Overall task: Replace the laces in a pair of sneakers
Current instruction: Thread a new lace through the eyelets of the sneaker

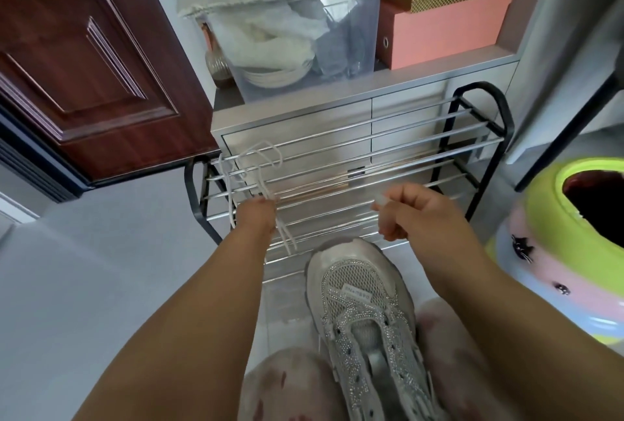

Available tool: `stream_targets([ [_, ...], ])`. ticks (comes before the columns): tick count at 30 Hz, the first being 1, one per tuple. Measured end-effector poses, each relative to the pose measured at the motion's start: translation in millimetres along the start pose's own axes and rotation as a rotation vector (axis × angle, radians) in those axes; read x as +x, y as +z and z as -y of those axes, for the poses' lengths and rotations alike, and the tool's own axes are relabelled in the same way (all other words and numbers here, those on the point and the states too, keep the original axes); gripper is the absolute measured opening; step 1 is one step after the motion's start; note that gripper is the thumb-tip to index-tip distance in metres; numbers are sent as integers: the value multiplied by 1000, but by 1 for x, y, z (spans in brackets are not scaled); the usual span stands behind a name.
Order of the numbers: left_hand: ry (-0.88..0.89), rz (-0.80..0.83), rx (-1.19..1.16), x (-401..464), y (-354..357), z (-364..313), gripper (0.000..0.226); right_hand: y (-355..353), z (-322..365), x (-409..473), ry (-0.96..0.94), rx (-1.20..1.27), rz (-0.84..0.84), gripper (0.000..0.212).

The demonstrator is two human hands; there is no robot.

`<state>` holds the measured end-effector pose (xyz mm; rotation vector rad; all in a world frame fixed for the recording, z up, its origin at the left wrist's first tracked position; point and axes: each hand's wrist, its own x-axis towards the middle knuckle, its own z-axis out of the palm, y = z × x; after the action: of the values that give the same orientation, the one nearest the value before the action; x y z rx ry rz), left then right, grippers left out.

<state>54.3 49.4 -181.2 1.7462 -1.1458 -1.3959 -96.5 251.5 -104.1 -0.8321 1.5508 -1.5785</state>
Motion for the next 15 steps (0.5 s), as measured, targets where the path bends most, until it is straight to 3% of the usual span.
stream_targets([
  [3, 206, -17, 1, -22, -2, -37, 5, 1, 3, -2, 2, -5, -14, 26],
  [10, 556, 99, -71, -101, -15, -123, 8, -5, 13, -8, -14, 12, -43, 19],
  [15, 681, 243, -177, -158, -20, -138, 15, -4, 43, -11, -127, -107, -25, 14],
])
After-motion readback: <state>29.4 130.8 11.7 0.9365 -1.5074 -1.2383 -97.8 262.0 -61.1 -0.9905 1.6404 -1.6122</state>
